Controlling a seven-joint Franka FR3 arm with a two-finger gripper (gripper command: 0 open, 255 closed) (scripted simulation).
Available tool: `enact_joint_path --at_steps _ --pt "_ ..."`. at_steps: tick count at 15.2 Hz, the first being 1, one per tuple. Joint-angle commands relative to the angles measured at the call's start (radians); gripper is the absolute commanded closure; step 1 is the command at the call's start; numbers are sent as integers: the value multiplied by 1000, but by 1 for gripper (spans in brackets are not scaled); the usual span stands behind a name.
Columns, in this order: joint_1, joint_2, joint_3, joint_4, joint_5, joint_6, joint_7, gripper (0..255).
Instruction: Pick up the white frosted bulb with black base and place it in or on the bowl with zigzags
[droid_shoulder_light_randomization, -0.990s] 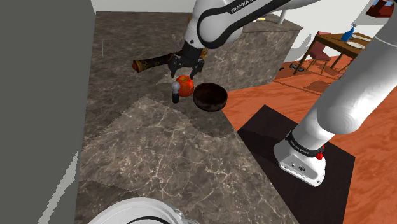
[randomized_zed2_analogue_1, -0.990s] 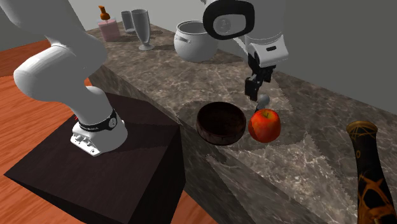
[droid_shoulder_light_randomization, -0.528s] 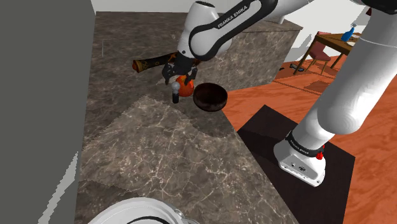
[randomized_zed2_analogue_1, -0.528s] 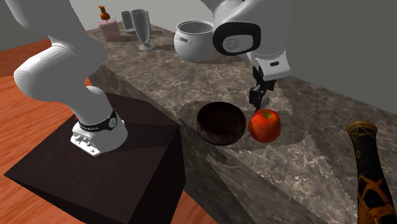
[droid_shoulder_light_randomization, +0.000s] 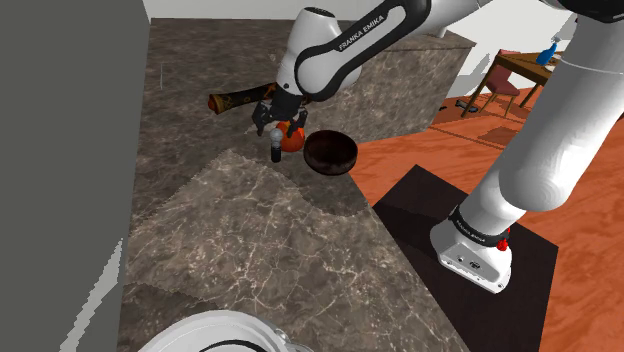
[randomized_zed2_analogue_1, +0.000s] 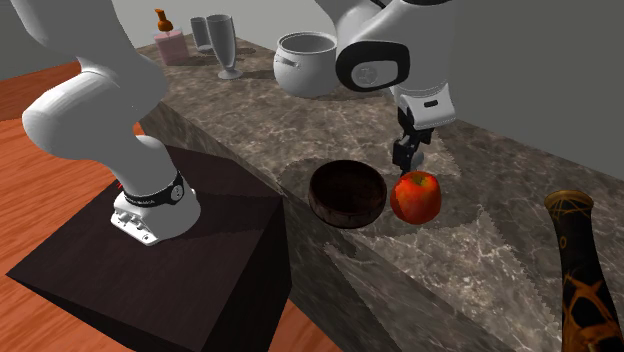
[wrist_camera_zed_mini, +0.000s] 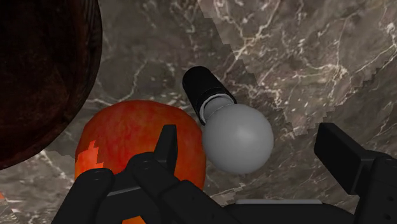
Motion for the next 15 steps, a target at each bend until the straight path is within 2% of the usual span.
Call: enact_joint_path --at_steps 1,2,3,12,15 --pt "-2 6 -3 -1 -2 -1 1 0" --pt "-2 6 -3 -1 -2 -1 1 0" --pt "-1 6 -3 -2 -2 -1 3 255" --pt "-3 6 -3 -2 -2 -1 1 255" --pt "-5 -23 -2 8 2 -39 3 255"
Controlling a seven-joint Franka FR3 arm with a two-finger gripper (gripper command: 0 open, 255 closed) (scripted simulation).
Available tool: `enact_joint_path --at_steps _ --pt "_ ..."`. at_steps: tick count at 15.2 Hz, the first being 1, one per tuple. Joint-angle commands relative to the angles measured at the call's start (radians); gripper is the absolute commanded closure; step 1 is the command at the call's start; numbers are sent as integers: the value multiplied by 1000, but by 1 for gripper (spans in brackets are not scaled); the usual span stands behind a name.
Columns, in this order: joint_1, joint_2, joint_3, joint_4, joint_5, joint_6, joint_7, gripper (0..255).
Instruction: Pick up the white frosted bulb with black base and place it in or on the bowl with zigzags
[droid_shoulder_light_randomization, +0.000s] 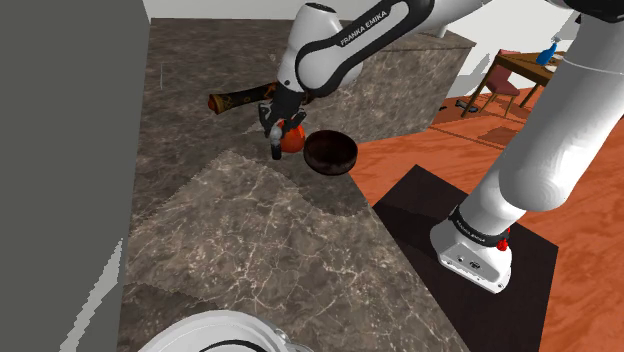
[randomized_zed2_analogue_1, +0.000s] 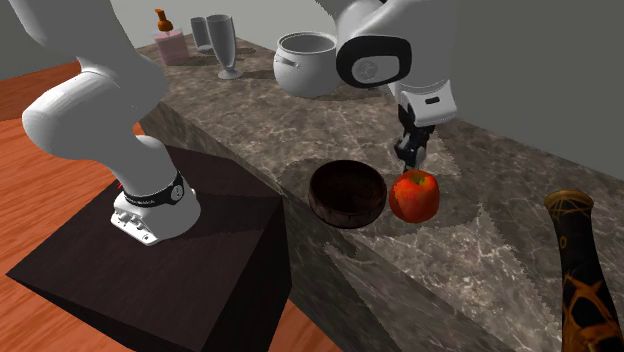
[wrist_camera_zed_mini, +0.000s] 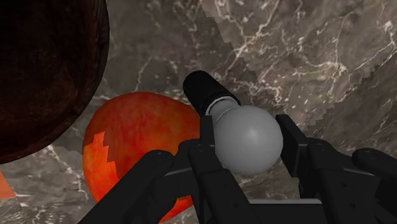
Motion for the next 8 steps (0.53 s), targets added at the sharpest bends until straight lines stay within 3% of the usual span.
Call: enact_joint_path --at_steps 1,8 --pt "-2 -16 0 8 2 -24 0 255" --pt "-6 -75 0 40 8 -114 5 255"
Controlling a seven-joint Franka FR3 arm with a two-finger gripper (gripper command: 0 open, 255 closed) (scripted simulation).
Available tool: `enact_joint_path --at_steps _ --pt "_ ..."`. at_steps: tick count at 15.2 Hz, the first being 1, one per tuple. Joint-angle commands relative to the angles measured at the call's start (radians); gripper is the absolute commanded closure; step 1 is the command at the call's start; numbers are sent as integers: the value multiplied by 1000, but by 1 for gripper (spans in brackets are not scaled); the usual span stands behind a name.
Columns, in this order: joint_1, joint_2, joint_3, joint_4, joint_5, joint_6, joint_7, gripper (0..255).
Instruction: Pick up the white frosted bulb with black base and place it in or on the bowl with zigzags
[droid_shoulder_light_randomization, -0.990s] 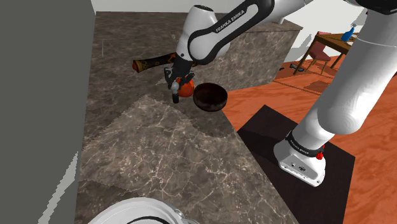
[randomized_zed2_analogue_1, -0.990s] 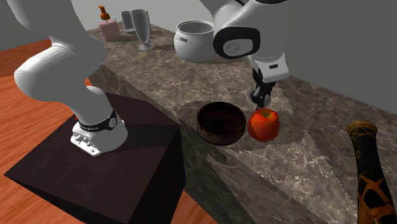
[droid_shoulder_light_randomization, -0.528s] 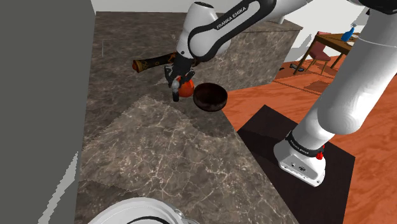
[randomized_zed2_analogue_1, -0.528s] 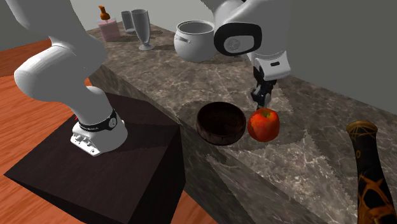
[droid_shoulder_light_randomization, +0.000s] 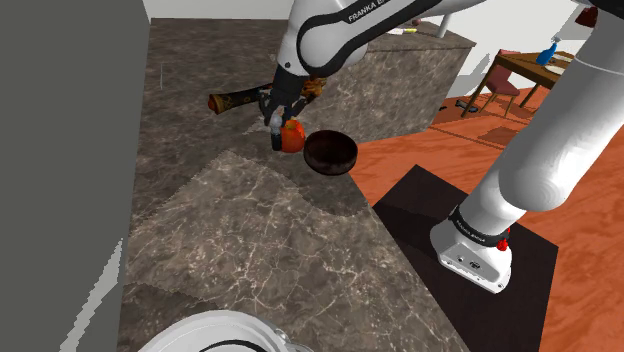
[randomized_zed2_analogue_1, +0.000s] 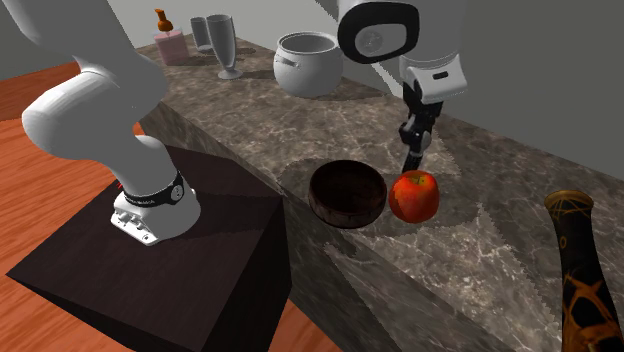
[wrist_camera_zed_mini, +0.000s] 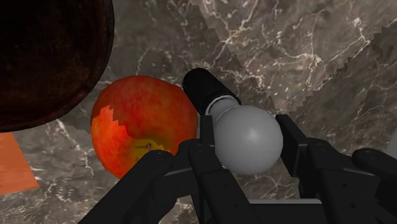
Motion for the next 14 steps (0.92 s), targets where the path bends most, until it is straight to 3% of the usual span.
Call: enact_joint_path --at_steps 1,14 --pt "-2 -15 -1 11 2 -26 0 255" --pt "-8 -95 -5 102 4 -195 14 255"
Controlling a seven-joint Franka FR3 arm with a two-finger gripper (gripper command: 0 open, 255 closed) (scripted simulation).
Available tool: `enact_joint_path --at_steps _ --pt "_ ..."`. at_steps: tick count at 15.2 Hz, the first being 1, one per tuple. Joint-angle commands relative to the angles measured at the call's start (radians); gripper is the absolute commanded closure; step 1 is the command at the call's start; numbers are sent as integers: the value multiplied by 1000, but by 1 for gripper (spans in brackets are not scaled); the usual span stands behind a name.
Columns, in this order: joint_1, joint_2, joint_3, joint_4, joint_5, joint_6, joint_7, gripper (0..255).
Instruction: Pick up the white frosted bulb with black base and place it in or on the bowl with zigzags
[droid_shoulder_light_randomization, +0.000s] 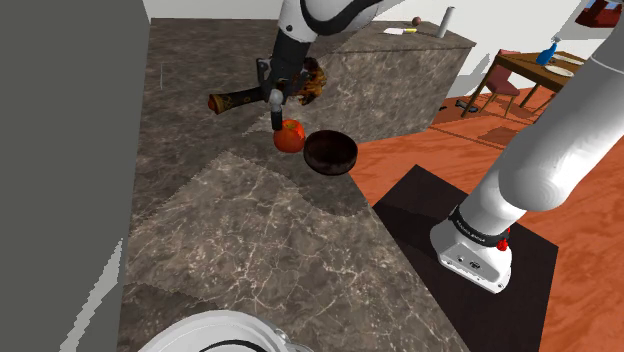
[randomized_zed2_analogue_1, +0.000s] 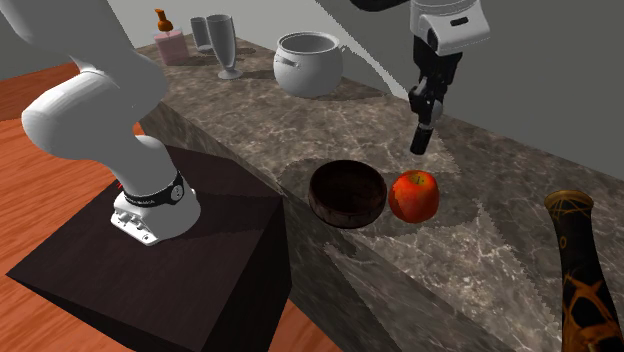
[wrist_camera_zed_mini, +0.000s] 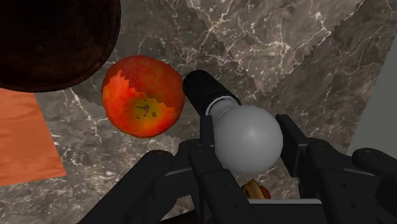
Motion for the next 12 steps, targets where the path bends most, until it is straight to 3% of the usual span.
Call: enact_joint_path --at_steps 1,4,12 --pt "0 -9 0 18 -1 -27 4 255" --pt "-1 -20 -1 39 -2 -59 7 255" --pt "-29 -321 -78 -219 90 -120 -140 255"
